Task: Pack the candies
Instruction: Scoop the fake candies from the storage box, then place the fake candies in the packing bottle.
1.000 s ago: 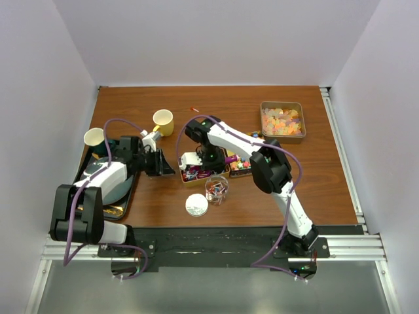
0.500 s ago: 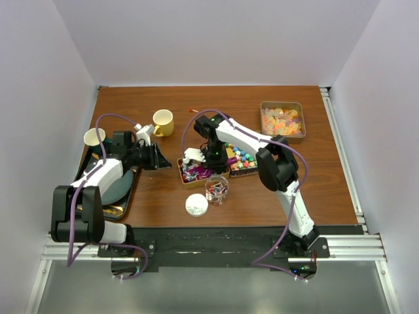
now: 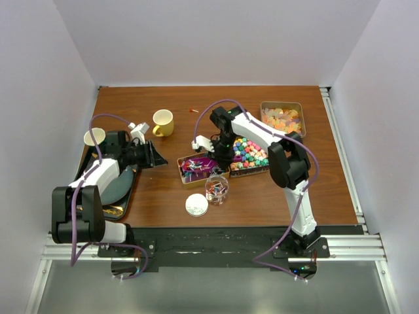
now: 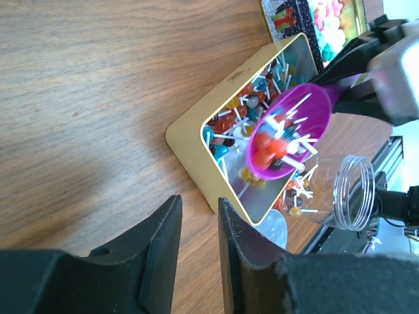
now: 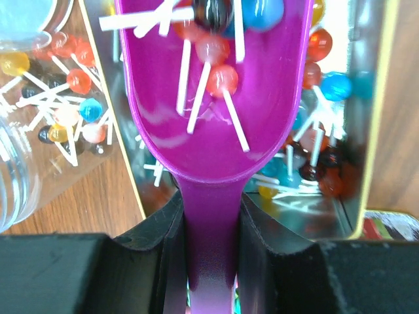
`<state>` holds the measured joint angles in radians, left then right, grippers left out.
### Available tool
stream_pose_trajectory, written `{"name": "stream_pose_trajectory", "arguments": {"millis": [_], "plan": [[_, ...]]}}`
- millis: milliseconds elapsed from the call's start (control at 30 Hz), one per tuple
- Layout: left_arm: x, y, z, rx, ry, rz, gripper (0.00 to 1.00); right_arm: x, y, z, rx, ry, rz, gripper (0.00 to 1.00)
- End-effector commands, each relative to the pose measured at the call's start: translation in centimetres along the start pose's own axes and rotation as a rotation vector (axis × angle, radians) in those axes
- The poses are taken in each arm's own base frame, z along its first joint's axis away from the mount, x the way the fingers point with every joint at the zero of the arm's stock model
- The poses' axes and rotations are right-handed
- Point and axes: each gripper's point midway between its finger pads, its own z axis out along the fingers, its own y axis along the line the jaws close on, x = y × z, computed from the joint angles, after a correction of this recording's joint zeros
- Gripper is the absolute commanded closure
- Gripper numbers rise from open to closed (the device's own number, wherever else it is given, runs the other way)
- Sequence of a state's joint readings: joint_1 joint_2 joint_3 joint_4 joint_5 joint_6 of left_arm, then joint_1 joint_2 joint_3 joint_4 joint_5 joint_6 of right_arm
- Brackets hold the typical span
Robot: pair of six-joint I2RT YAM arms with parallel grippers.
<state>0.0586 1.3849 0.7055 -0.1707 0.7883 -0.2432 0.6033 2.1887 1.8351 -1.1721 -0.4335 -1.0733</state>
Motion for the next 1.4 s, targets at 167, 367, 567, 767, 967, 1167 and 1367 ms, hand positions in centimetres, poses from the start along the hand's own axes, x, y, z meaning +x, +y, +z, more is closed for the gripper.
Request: {"name": "stream_pose_trajectory", "arguments": {"millis": [167, 367, 567, 767, 967, 1167, 1367], "plan": [[-2.7, -0.2, -1.0, 0.002, -0.072, 0.1, 0.57, -3.3, 1.4, -6.3, 0.159, -0.24, 0.0, 1.0], [-2.5, 0.2, -1.0, -0.02, -0.1, 0.091, 0.5, -1.0, 4.1, -9.0, 0.223, -0.137, -0.031, 1.0], [-2.8, 0.2, -1.2, -0.045, -0.136, 0.031, 0.5, 2.4, 7.2, -11.0, 0.216, 0.017, -0.081, 1.0], [-4.8, -0.3, -1.0, -0.024, -0.199, 0.041, 0.5, 4.9, 8.8, -13.1, 0.217, 0.157, -0.153, 1.0], [-5.2, -0.3, -1.0, -0.023, -0.205, 0.049, 0.5, 7.0, 9.5, -14.5, 0.187, 0.29, -0.214, 1.0], [-5.4, 0.1, -0.9, -0.035, -0.211, 0.055, 0.51, 8.2, 8.7, -16.4, 0.184, 0.436, -0.259, 1.0], [-5.6, 0.4, -0.7, -0.042, -0.209, 0.053, 0.51, 8.2, 8.6, -16.9, 0.179, 0.539, -0.351, 1.0]]}}
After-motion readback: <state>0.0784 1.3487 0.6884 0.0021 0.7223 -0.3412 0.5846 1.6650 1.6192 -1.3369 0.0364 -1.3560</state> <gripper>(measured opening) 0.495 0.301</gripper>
